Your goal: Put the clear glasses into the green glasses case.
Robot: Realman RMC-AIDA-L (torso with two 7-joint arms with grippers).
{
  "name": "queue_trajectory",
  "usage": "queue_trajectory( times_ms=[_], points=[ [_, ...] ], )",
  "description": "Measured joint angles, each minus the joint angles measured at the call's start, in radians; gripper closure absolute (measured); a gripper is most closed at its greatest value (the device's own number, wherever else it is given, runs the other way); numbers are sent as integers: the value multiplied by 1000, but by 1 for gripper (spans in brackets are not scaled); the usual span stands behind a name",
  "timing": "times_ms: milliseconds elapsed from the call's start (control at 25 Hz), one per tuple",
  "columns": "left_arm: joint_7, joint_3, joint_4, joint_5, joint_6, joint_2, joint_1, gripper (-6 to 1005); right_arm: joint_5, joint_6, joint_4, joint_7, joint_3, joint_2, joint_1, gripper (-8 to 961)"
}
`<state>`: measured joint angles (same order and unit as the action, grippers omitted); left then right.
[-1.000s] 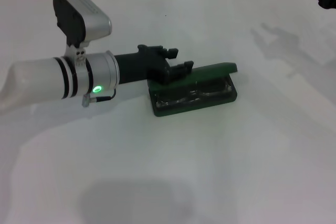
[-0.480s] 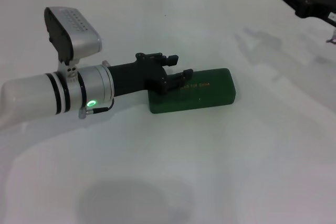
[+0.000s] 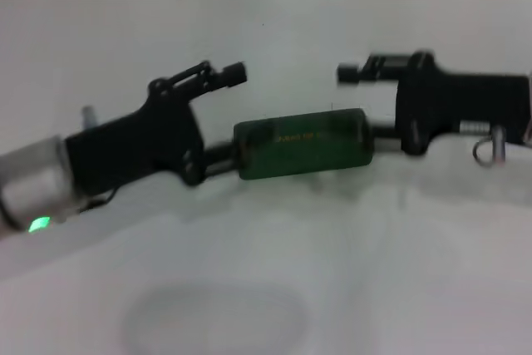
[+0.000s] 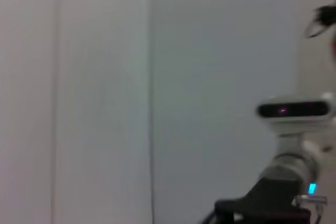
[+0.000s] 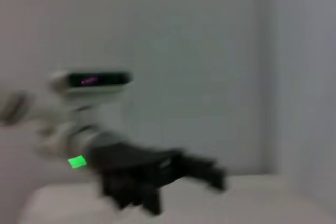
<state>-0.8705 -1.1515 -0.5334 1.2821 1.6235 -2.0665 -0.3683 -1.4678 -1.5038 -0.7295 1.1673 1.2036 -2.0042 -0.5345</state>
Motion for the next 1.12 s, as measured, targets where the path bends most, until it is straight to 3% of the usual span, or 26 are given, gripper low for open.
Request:
queue_trajectory(
  times_ms=[80,280,600,1120],
  points=[
    [105,0,5,-19,53,-5,40,328,-48,-47,-11,-18,-2,-5,-2,437],
    [260,0,77,-104,79,-22,83,193,-30,-15,38,-87,11,-21,-17,219],
    [218,-6,123,-110,84,-8,64,110,-21,-4,108,-164,41,-23,-62,61],
    [219,-8,124,-106,80,-7,64,109,-19,18,108,-186,66,-24,-62,61]
  ],
)
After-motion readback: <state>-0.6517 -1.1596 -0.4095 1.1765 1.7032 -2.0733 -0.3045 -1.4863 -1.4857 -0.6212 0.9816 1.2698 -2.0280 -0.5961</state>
